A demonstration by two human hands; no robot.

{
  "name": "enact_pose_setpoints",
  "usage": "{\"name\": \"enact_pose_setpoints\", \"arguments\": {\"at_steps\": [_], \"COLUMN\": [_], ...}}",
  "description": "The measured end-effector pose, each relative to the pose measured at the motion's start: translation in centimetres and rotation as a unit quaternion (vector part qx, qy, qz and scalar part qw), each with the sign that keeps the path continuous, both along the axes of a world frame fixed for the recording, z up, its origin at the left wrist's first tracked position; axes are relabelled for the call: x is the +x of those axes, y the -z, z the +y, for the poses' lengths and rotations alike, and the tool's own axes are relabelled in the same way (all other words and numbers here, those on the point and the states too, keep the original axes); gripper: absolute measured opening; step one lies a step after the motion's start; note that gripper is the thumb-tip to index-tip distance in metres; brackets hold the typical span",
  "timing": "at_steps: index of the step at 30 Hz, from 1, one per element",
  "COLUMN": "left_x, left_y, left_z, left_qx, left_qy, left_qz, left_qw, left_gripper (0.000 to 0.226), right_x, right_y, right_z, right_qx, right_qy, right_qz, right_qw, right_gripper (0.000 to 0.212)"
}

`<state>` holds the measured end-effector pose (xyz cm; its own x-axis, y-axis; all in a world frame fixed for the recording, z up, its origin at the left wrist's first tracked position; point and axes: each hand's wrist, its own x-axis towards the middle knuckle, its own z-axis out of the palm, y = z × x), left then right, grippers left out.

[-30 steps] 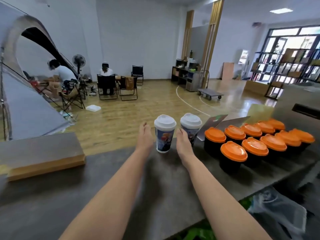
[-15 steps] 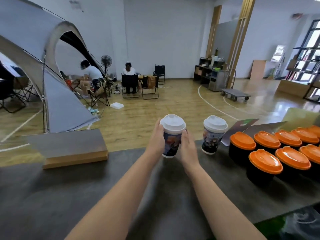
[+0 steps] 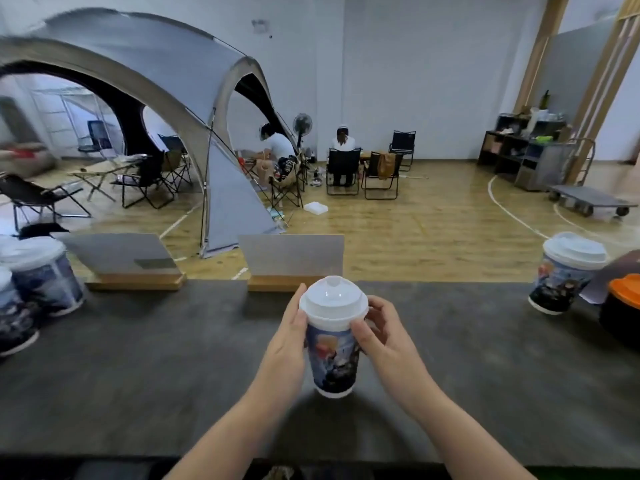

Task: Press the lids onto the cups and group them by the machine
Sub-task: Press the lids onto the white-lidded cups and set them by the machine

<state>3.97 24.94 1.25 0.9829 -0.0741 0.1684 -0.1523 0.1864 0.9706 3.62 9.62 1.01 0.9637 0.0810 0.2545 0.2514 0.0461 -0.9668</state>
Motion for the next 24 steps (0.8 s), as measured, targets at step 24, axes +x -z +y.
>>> {"name": "enact_pose_setpoints", "arguments": {"at_steps": [24], "left_x": [-0.8], "left_y": [1.1], "left_z": [2.7], "left_qx": [-0.041], "left_qy": [-0.168], "left_qz": [-0.029], "left_qw": [0.985], "left_gripper": [0.036], "right_x": [1.0], "right_y": [3.3], "right_z": [8.8], "right_qx": [-0.008], "right_qy": [0.116], "right_qz": [-0.047], "right_qw": [0.992], "right_gripper": [0.048]}}
